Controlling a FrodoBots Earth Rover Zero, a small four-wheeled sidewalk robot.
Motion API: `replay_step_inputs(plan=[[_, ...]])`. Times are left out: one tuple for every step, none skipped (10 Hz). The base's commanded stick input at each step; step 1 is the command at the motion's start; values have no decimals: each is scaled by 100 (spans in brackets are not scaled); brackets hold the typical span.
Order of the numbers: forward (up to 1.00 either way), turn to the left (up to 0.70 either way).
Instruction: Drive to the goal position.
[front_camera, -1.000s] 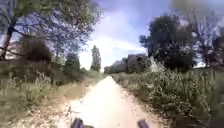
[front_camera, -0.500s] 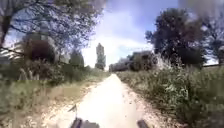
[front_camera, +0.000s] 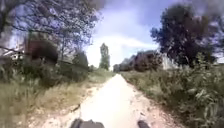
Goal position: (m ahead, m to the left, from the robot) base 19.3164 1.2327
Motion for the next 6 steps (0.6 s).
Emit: replay_step_inputs(plan=[[100, 0], [100, 0], [100, 0], [100, 0], [100, 0], [100, 0]])
